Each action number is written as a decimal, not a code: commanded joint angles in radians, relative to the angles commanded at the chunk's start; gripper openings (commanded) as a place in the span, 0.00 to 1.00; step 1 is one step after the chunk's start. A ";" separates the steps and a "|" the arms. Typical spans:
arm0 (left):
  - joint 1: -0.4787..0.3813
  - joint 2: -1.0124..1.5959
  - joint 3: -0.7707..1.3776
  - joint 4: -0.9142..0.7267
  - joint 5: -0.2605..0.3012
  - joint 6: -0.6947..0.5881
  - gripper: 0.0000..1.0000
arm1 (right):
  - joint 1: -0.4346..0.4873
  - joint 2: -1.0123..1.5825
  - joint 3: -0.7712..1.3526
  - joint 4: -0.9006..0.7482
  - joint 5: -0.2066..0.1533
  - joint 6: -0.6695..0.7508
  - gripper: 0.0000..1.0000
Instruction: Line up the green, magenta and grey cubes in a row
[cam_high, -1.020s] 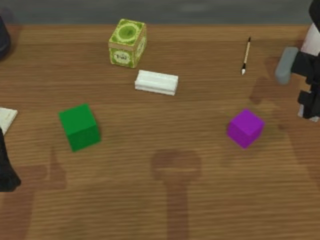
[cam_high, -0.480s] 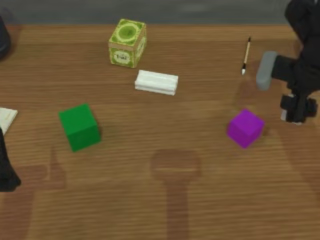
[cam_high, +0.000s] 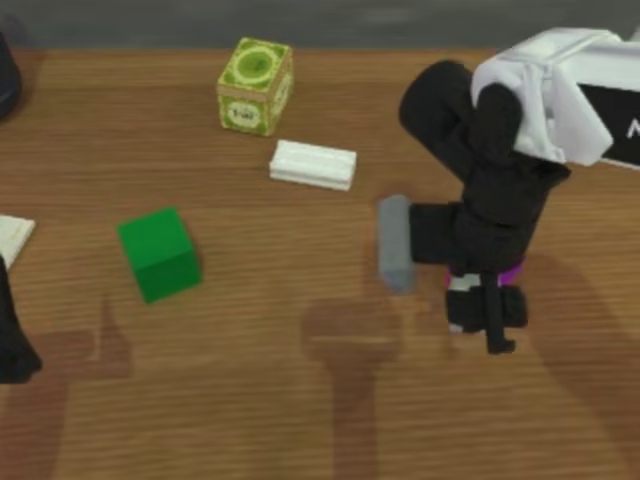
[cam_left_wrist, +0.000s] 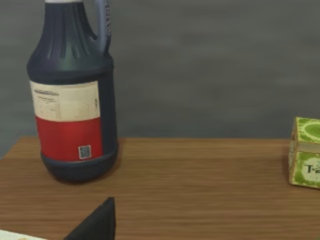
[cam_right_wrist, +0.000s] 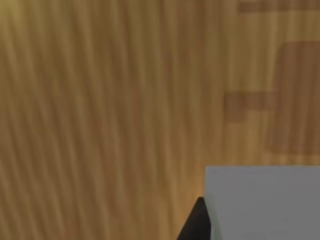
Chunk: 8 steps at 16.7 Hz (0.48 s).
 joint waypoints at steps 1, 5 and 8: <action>0.000 0.000 0.000 0.000 0.000 0.000 1.00 | 0.033 -0.017 -0.018 0.003 0.000 0.007 0.00; 0.000 0.000 0.000 0.000 0.000 0.000 1.00 | 0.070 -0.039 -0.039 0.008 0.001 0.015 0.00; 0.000 0.000 0.000 0.000 0.000 0.000 1.00 | 0.067 -0.033 -0.038 0.009 0.000 0.016 0.00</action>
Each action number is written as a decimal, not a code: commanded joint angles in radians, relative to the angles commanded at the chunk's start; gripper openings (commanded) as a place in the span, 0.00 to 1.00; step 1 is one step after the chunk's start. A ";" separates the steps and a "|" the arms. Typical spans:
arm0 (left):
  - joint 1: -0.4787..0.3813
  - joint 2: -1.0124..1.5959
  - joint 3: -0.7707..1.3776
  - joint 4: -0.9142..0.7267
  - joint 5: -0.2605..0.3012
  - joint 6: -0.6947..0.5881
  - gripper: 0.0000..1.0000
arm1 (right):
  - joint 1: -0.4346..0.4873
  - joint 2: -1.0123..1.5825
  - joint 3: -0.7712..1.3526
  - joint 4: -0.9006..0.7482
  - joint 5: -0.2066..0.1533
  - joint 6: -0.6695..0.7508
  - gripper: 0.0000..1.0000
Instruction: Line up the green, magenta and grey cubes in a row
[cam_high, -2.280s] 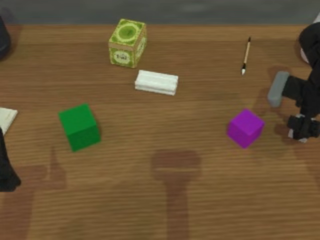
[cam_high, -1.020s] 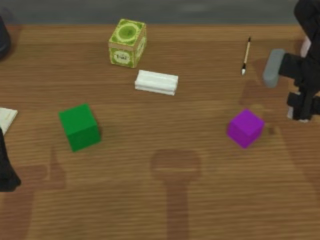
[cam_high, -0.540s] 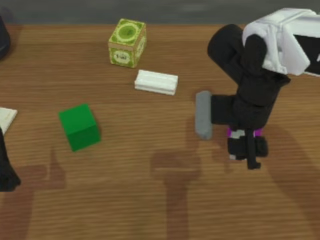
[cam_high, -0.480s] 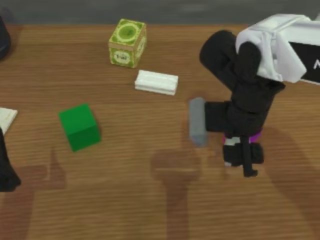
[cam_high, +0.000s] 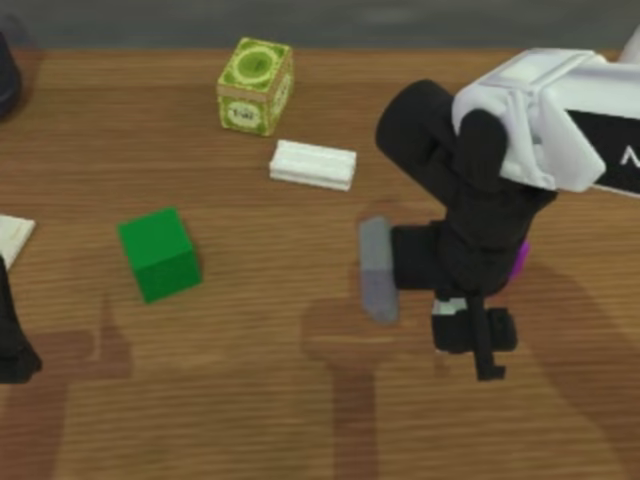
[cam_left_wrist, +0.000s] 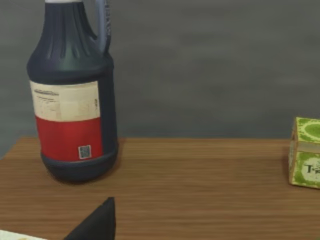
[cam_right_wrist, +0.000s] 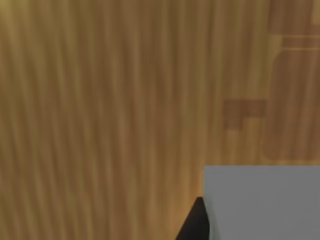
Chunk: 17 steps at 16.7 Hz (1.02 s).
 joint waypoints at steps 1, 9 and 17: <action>0.000 0.000 0.000 0.000 0.000 0.000 1.00 | 0.001 0.004 -0.009 0.014 0.000 0.000 0.00; 0.000 0.000 0.000 0.000 0.000 0.000 1.00 | 0.004 0.091 -0.160 0.255 0.001 0.002 0.00; 0.000 0.000 0.000 0.000 0.000 0.000 1.00 | 0.004 0.093 -0.162 0.259 0.001 0.001 0.30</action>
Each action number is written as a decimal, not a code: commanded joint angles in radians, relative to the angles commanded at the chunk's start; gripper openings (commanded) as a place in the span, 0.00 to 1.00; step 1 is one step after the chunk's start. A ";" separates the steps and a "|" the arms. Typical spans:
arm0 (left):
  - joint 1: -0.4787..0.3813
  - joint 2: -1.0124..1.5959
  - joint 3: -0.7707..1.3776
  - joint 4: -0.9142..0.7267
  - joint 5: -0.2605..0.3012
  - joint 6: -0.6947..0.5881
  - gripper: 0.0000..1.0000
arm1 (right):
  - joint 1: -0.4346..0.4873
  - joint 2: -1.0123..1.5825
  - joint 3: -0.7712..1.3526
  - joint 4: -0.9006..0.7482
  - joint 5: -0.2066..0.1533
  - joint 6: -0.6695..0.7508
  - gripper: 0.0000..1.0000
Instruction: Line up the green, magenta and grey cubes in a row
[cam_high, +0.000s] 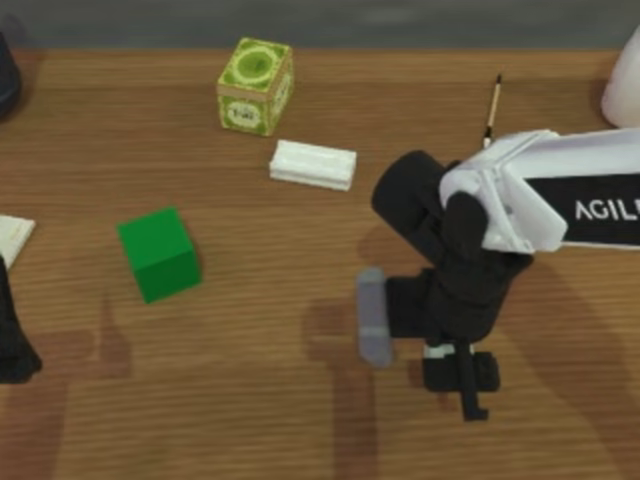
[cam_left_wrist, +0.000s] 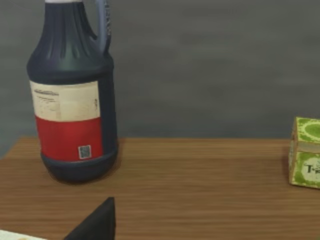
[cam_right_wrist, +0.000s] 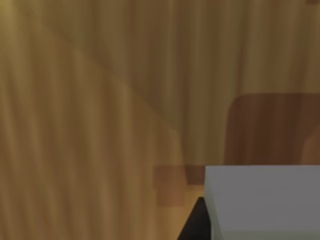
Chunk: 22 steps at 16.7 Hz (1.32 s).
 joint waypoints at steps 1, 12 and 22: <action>0.000 0.000 0.000 0.000 0.000 0.000 1.00 | 0.000 0.000 0.000 0.000 0.000 0.000 0.38; 0.000 0.000 0.000 0.000 0.000 0.000 1.00 | 0.000 0.000 0.000 0.000 0.000 0.000 1.00; 0.000 0.000 0.000 0.000 0.000 0.000 1.00 | 0.002 -0.029 0.052 -0.076 0.000 -0.003 1.00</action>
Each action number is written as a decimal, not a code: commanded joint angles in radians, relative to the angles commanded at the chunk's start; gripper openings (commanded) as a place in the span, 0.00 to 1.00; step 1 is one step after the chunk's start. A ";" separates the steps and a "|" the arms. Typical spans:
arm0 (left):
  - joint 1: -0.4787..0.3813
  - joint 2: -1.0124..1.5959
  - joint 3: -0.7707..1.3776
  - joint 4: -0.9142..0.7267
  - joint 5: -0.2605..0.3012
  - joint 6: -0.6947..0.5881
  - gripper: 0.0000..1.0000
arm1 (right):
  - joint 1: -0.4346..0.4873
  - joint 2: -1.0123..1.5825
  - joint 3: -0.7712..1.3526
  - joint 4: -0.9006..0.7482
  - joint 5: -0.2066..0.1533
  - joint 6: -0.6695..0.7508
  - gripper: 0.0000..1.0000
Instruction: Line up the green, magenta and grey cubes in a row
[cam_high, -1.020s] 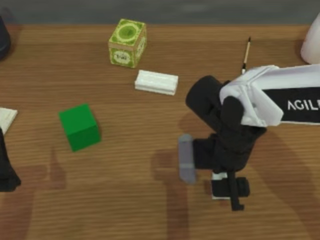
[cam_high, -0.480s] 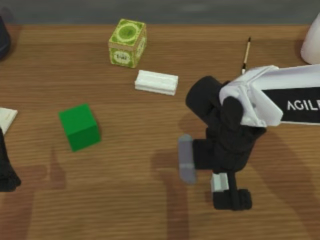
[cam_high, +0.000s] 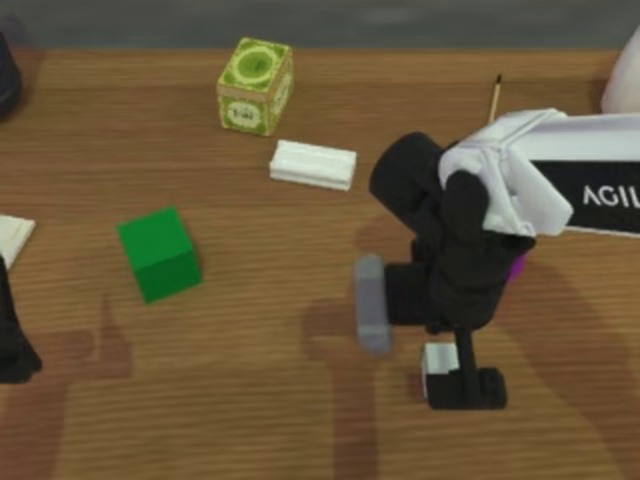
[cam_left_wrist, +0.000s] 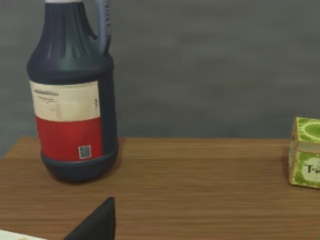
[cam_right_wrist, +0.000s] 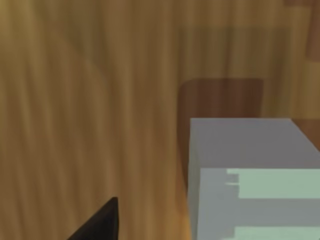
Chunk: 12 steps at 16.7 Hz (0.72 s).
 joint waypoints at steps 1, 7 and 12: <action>0.000 0.000 0.000 0.000 0.000 0.000 1.00 | 0.000 -0.015 0.022 -0.045 0.000 0.000 1.00; 0.000 0.000 0.000 0.000 0.000 0.000 1.00 | 0.003 -0.075 0.102 -0.182 0.000 -0.002 1.00; 0.000 0.000 0.000 0.000 0.000 0.000 1.00 | -0.022 -0.045 0.137 -0.190 0.001 0.035 1.00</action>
